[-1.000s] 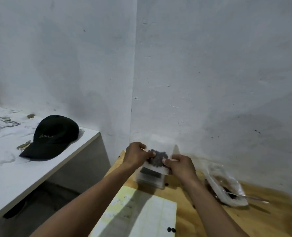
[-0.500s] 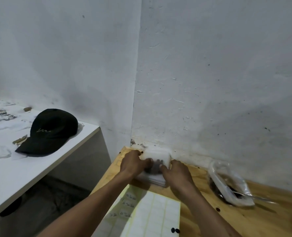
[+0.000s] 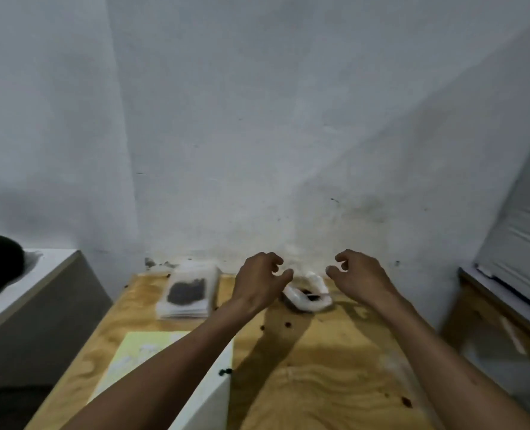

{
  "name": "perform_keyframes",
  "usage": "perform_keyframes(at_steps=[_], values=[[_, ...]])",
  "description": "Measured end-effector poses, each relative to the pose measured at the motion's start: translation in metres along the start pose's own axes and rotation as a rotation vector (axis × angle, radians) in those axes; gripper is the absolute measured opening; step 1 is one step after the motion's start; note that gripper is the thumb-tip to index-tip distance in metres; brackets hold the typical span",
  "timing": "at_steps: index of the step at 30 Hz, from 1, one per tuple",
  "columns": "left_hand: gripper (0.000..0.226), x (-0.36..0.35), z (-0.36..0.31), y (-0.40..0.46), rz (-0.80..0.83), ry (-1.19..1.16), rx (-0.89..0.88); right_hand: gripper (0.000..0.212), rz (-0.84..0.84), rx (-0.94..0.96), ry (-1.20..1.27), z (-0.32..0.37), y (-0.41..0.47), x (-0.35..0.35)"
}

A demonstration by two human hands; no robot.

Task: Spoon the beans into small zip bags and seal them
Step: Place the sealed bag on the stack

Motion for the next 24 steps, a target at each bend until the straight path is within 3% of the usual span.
perform_keyframes(at_steps=[7,10,13,17,19,22,24], values=[[0.058,-0.117,-0.09,-0.031,0.353,0.061,-0.218,0.051,0.174,-0.299,-0.186,-0.118,-0.047,0.046],[0.076,-0.16,-0.11,-0.047,0.539,0.204,-0.235,0.062,0.318,-0.375,-0.207,-0.151,-0.072,0.044],[0.074,-0.186,-0.116,-0.059,0.65,0.396,-0.196,0.07,0.381,-0.393,-0.235,-0.173,-0.088,0.03],[0.067,-0.196,-0.111,-0.059,0.648,0.331,-0.112,0.067,0.337,-0.432,-0.138,-0.189,-0.095,0.018],[0.05,-0.195,-0.107,-0.057,0.606,0.198,-0.074,0.065,0.274,-0.444,-0.055,-0.196,-0.094,0.018],[0.02,-0.188,-0.098,-0.053,0.47,0.056,-0.096,0.058,0.141,-0.429,0.096,-0.2,-0.087,0.021],[0.018,-0.18,-0.094,-0.049,0.352,-0.029,-0.115,0.056,0.068,-0.387,0.169,-0.194,-0.081,0.024]])
Point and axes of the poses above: each hand's wrist, its own y-axis towards the middle knuckle, its own x-axis out of the back of the hand, z = x × y, the point moved 2 cm from there along y, towards the middle knuckle, and after that the axes turned 2 degrees about x, right-handed, at the moved point
